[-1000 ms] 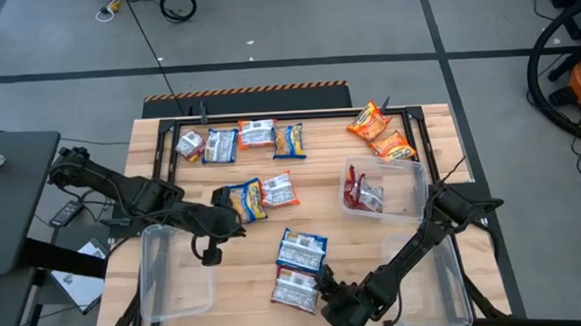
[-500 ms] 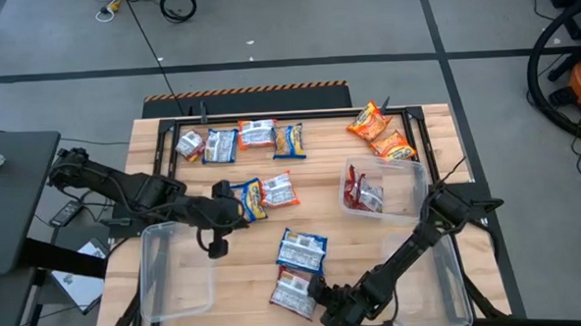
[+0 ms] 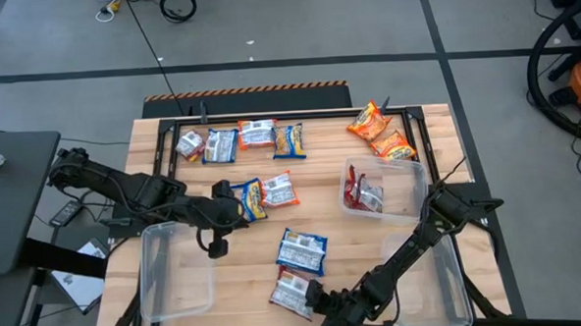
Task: Sort Maruchan noodles
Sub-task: Put the red noodle pack into the top right container
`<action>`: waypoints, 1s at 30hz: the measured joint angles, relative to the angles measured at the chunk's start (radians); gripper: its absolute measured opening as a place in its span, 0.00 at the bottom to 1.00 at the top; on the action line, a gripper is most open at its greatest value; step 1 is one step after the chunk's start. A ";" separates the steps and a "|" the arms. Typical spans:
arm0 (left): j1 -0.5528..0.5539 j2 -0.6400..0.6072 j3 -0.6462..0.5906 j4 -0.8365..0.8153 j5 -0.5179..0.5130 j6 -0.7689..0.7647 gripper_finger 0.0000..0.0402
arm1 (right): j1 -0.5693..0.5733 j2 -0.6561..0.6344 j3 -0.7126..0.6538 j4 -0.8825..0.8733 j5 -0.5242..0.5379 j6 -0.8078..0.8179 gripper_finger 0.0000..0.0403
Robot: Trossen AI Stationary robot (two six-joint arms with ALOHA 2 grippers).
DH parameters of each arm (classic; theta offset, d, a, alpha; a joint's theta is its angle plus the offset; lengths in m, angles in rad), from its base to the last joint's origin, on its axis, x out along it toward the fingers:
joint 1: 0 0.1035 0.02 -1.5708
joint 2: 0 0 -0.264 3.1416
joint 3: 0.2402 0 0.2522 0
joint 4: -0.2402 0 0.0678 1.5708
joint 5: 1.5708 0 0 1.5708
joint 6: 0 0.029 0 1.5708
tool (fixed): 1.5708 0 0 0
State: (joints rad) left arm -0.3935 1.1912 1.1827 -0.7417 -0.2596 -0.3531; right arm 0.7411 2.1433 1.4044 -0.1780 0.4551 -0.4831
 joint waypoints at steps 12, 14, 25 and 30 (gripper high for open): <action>0.000 0.000 0.000 -0.014 0.009 0.009 0.10 | 0.009 0.055 -0.002 0.013 0.139 -0.112 0.43; 0.000 0.000 0.000 -0.012 0.008 0.010 0.10 | 0.011 0.026 -0.002 0.003 0.107 -0.108 0.44; 0.000 0.000 0.000 -0.011 0.009 0.027 0.10 | -0.001 -0.004 -0.013 -0.112 -0.068 0.042 0.51; 0.000 0.000 0.000 -0.011 -0.001 0.024 0.10 | -0.012 -0.005 -0.062 -0.024 -0.003 -0.009 0.53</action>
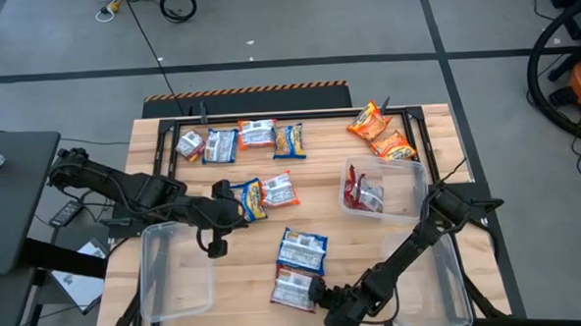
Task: Sort Maruchan noodles
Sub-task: Put the red noodle pack into the top right container
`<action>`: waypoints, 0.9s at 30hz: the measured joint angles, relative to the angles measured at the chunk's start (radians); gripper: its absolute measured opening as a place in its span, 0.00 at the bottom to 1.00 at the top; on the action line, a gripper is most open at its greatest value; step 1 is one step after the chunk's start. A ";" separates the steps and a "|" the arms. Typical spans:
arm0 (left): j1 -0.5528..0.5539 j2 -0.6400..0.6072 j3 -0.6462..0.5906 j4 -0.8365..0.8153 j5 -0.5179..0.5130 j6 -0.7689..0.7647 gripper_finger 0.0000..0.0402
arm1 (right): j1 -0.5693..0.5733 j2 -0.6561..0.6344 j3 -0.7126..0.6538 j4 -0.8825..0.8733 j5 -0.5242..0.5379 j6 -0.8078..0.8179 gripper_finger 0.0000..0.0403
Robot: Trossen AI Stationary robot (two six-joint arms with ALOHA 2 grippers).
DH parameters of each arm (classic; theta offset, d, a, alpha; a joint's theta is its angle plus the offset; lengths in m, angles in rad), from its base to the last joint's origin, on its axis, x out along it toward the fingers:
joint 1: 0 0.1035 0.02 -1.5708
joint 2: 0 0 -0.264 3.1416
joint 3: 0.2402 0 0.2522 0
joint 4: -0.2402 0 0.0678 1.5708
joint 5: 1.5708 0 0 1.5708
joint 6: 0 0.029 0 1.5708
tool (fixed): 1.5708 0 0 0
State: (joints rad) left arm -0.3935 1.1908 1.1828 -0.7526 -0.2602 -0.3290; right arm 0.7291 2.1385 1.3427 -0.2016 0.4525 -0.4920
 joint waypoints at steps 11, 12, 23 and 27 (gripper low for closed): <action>0.002 0.000 0.000 0.001 -0.014 -0.001 0.10 | -0.046 0.000 -0.018 0.020 0.021 -0.094 0.48; 0.005 0.000 0.000 0.001 -0.015 -0.001 0.10 | -0.052 -0.002 -0.028 0.037 0.023 -0.098 0.48; 0.037 0.000 0.000 0.003 -0.017 -0.001 0.10 | -0.102 0.003 -0.047 0.082 0.071 -0.106 0.28; 0.037 0.000 0.000 0.024 -0.015 -0.001 0.10 | -0.103 0.003 -0.047 0.097 0.081 -0.104 0.10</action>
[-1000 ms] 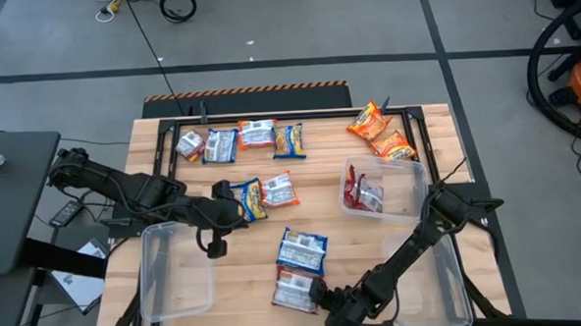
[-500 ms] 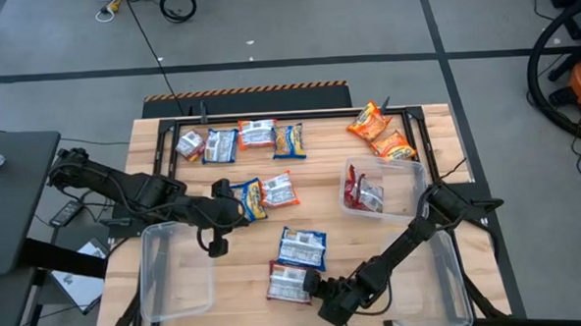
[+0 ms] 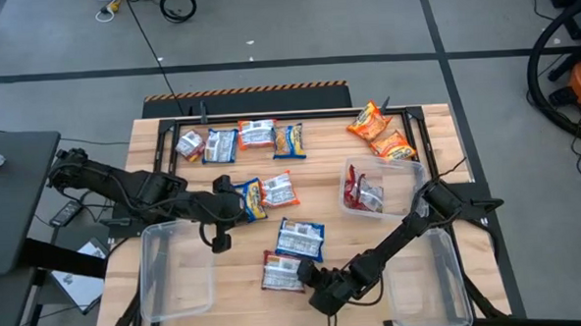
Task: Sort Maruchan noodles
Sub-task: Put the red noodle pack into the top right container
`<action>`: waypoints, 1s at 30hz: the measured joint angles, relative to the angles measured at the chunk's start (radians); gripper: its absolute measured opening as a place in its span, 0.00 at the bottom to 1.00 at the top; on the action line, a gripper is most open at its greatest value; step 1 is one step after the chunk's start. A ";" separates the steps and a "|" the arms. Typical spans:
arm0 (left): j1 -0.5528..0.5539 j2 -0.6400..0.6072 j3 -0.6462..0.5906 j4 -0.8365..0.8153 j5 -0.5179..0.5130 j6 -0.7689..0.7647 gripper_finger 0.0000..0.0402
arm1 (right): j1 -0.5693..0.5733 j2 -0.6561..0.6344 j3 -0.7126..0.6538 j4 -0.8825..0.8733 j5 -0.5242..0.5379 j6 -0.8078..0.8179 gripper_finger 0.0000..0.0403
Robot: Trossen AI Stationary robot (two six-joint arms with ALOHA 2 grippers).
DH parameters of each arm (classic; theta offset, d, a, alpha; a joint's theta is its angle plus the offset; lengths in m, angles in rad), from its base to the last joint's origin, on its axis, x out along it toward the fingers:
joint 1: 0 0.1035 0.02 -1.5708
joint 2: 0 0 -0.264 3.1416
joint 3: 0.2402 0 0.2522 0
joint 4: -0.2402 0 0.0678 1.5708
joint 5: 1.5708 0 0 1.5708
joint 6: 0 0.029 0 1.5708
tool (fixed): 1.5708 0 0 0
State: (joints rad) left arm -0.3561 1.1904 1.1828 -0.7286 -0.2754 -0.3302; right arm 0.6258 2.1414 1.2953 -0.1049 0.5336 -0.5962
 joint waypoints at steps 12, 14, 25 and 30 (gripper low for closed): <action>-0.002 -0.067 0.113 -0.006 0.070 0.022 0.10 | -0.053 -0.299 -0.002 -0.192 -0.072 0.454 0.01; -0.002 -0.081 0.136 -0.006 0.071 0.052 0.10 | -0.091 -0.382 0.018 -0.254 -0.148 0.685 0.01; -0.002 -0.130 0.162 -0.004 0.067 0.180 0.10 | -0.313 -0.779 0.038 -0.577 -0.401 1.721 0.01; -0.002 -0.130 0.162 -0.004 0.067 0.211 0.10 | -0.346 -0.924 0.037 -0.825 -0.400 1.932 0.01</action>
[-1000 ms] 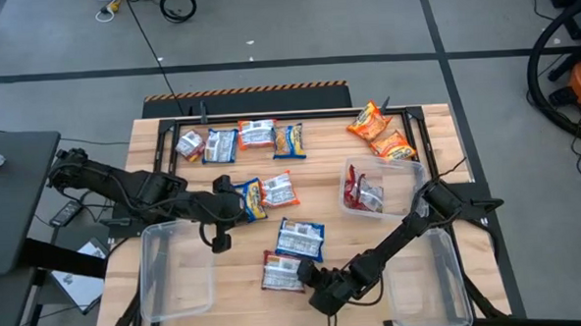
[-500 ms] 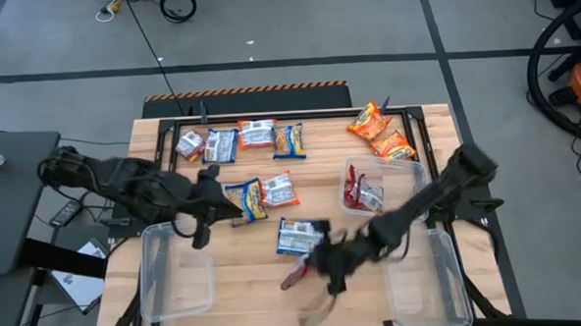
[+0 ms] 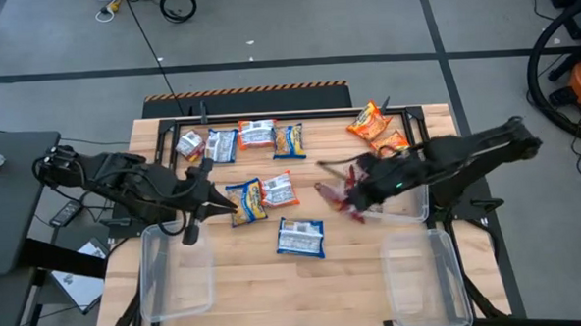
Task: Sort Maruchan noodles
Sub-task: Put the red noodle pack into the top right container
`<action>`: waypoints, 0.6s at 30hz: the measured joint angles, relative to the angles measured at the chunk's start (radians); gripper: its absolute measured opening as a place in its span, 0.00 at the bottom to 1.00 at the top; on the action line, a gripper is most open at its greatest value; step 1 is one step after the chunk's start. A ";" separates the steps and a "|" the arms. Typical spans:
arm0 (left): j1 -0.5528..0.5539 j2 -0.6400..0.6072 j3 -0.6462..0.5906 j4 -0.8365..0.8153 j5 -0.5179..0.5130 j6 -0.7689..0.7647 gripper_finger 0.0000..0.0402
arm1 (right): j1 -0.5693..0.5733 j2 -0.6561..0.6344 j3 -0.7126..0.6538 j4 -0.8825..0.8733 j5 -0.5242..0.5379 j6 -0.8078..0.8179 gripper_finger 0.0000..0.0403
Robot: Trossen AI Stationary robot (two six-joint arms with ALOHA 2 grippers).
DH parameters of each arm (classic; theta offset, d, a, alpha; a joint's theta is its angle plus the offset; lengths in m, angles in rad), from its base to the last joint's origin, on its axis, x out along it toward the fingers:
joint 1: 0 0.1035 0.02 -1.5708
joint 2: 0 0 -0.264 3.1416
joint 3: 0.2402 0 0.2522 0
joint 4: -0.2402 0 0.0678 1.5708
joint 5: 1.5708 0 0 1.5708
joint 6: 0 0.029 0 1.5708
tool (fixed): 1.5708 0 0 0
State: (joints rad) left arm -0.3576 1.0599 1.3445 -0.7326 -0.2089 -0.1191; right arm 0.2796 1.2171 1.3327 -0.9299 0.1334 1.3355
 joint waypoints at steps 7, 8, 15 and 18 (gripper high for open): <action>0.000 0.000 0.000 0.000 0.000 0.011 0.10 | -0.042 -0.198 0.000 -0.221 0.062 0.171 0.01; 0.000 0.000 0.000 0.000 0.000 0.011 0.10 | -0.048 -0.220 0.000 -0.269 0.065 0.199 0.01; 0.000 0.000 0.000 0.001 0.000 0.010 0.10 | -0.084 -0.333 -0.024 -0.558 0.081 0.403 0.01; 0.000 0.000 0.000 0.001 0.000 0.008 0.10 | -0.096 -0.370 -0.069 -0.543 0.069 0.442 0.01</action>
State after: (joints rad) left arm -0.3573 1.0595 1.3445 -0.7315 -0.2092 -0.1111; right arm 0.1838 0.8470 1.2635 -1.4727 0.2026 1.7779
